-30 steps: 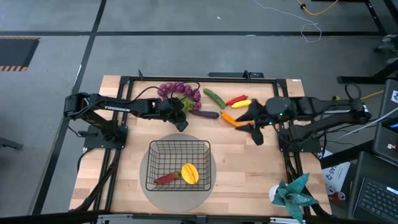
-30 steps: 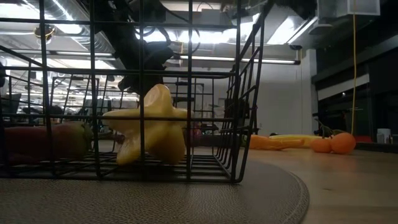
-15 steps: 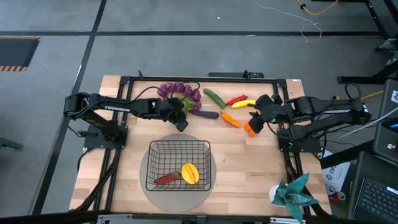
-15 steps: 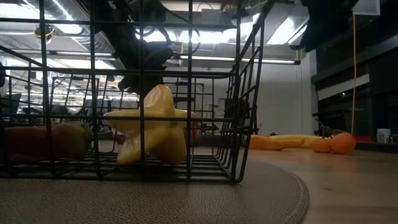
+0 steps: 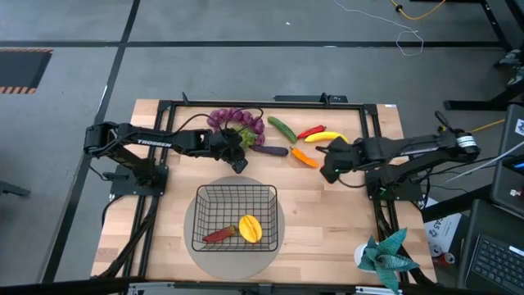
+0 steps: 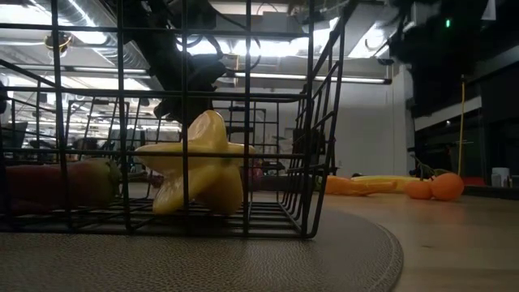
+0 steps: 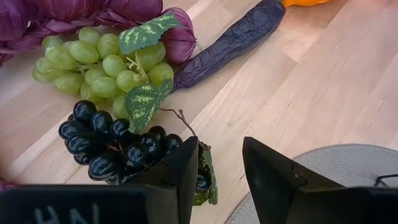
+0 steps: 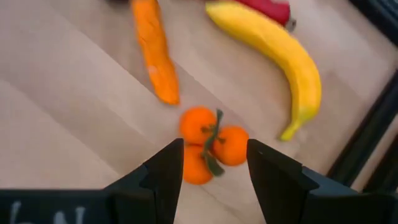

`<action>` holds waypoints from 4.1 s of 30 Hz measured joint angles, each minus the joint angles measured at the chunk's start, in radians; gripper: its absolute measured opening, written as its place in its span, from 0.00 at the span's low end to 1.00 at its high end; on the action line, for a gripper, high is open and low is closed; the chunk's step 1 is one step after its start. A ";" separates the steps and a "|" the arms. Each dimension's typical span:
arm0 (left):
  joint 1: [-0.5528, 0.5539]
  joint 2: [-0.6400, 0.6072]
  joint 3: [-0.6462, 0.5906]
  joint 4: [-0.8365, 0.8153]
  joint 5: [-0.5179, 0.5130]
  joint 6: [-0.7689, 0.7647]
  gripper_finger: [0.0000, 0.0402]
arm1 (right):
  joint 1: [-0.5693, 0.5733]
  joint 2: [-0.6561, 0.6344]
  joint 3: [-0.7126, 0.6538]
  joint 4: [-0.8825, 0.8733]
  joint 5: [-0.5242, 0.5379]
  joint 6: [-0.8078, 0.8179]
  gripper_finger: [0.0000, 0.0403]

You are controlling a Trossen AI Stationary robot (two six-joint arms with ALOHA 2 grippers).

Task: Build produce basket
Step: Put the tangerine into the black wire basket, then put the black grapes into the black wire basket

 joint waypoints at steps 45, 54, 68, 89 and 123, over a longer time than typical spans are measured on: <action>-0.001 0.000 0.000 0.000 -0.050 0.004 0.30 | -0.170 0.370 -0.083 0.154 -0.085 -0.105 0.17; -0.001 0.000 0.000 0.000 -0.050 0.004 0.30 | -0.166 0.371 0.026 0.053 -0.152 -0.214 0.04; -0.001 0.000 0.000 -0.004 -0.050 0.004 0.30 | 0.069 0.370 0.571 0.019 -0.189 -0.397 0.02; -0.001 0.000 0.000 -0.004 -0.049 0.004 0.30 | 0.380 0.504 0.731 0.496 -0.023 -0.699 0.03; -0.001 0.000 0.000 -0.013 -0.049 0.017 0.30 | 0.374 0.566 0.730 0.700 -0.056 -0.933 0.31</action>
